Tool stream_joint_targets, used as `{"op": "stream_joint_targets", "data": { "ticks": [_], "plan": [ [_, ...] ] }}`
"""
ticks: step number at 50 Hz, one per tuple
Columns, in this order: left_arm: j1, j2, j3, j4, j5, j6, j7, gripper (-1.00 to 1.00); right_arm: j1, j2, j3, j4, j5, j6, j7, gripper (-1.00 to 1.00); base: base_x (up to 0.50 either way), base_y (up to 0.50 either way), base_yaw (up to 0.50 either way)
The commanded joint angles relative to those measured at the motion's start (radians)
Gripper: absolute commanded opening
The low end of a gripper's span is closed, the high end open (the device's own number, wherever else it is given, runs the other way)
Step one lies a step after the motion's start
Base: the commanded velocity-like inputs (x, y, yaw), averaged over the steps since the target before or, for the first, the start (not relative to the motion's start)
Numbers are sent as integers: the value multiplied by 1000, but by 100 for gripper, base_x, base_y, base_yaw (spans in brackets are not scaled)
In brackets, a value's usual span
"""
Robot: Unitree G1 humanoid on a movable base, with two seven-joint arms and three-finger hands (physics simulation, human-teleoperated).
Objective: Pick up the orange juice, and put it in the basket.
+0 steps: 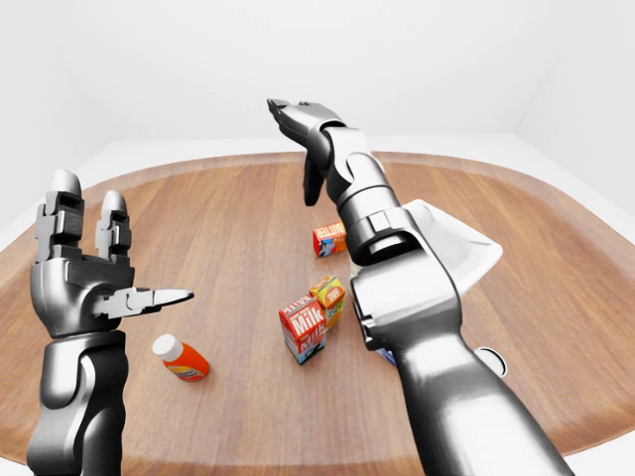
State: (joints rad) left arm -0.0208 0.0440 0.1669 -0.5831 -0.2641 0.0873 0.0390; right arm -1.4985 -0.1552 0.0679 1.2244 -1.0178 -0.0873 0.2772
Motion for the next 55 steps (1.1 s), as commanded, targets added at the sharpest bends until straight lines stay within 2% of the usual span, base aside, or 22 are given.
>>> {"op": "stream_joint_targets", "data": {
  "ticks": [1,31,55],
  "plan": [
    [1,0,0,-1,-1,0,2,100,-12,21,-2,101,-97,0,3,100,0,0,0],
    [2,0,0,-4,-4,0,5,100,23,55,-2,120,-181,0,70,100,0,0,0],
    [-1,0,3,-1,-5,0,5,100,74,53,-6,122,-208,0,95,100,0,0,0]
  ]
}}
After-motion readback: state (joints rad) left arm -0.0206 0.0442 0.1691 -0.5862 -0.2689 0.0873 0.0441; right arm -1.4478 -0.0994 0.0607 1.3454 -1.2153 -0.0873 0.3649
